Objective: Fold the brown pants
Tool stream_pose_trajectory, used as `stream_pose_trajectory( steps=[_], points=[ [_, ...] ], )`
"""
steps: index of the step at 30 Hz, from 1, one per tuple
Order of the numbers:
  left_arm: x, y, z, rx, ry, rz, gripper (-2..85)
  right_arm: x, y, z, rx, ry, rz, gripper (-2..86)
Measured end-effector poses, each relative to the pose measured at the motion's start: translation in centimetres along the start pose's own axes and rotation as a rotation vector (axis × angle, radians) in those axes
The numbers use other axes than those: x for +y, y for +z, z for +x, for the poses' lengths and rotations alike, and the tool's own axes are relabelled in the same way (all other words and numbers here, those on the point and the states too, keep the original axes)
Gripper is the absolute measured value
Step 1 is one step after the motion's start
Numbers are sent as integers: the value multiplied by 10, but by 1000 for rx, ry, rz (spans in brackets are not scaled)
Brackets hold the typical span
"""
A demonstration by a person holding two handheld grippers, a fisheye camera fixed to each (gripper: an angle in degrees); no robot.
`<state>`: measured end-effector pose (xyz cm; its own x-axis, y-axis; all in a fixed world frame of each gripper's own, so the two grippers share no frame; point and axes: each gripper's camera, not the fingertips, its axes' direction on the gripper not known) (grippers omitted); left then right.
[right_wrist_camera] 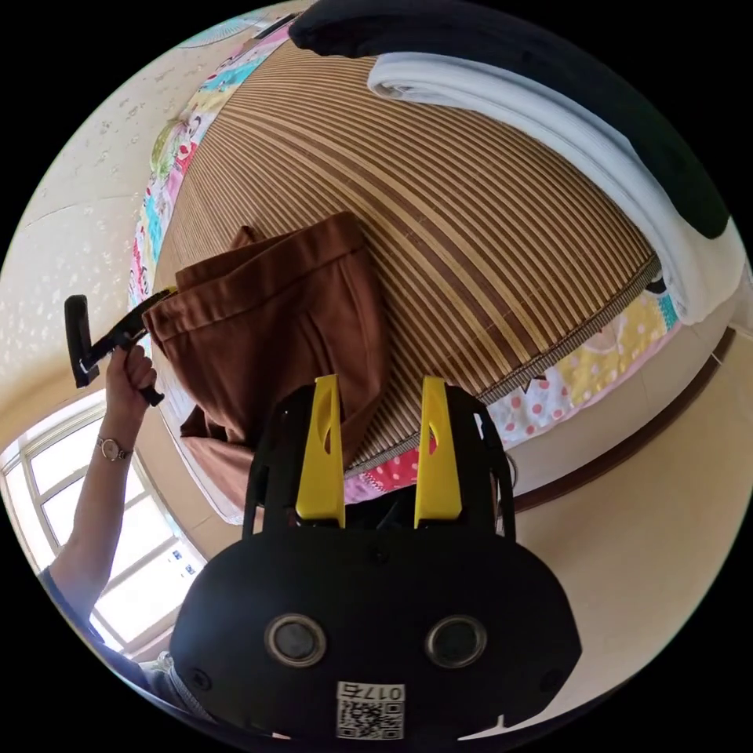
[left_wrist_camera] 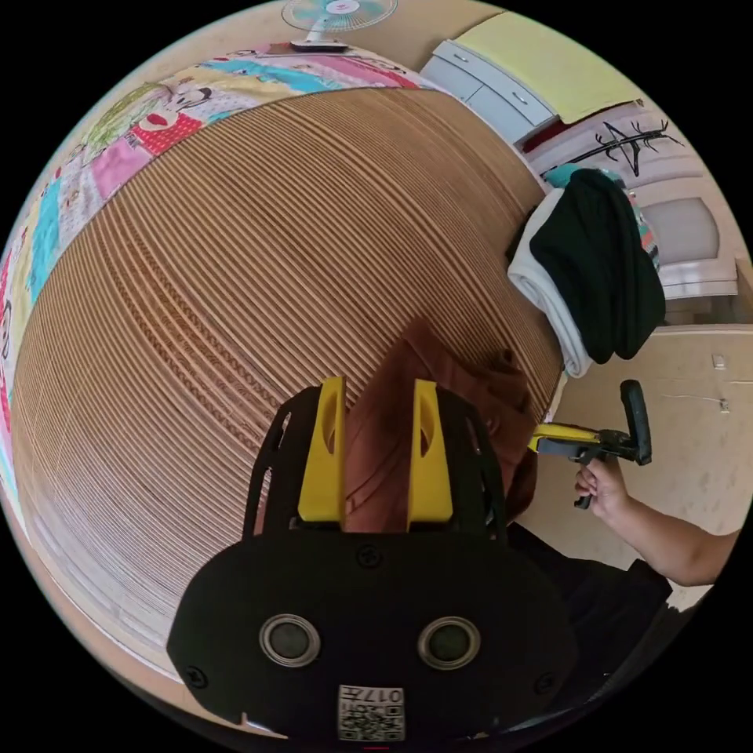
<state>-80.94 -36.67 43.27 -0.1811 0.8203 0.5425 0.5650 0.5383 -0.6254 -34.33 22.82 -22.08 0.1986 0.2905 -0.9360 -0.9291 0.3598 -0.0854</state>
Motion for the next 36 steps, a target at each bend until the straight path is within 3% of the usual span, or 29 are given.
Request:
stream_pose_trajectory(
  steps=[2,5,7,9,11,19,27,36],
  points=[
    [-13,55,21,-18,41,-162,116,10,10,-5,55,14,8,108],
    [2,74,60,-160,86,-182,61,33,28,-20,-5,-98,-54,45],
    [16,76,72,-143,33,-232,29,51,31,-27,52,-116,-71,35],
    [44,45,76,-134,-41,-106,18,80,9,-36,-63,-133,-11,28],
    [92,-20,64,-3,-214,75,10,105,-20,-45,-124,-147,59,25],
    [317,-289,81,183,-359,748,0,217,-174,-137,-393,-498,423,20],
    [486,-459,181,178,-218,1358,-1,357,-321,-258,-634,-1016,781,20],
    [628,-557,311,-19,-4,1868,4,498,-403,-254,-843,-1273,1150,20]
  ],
)
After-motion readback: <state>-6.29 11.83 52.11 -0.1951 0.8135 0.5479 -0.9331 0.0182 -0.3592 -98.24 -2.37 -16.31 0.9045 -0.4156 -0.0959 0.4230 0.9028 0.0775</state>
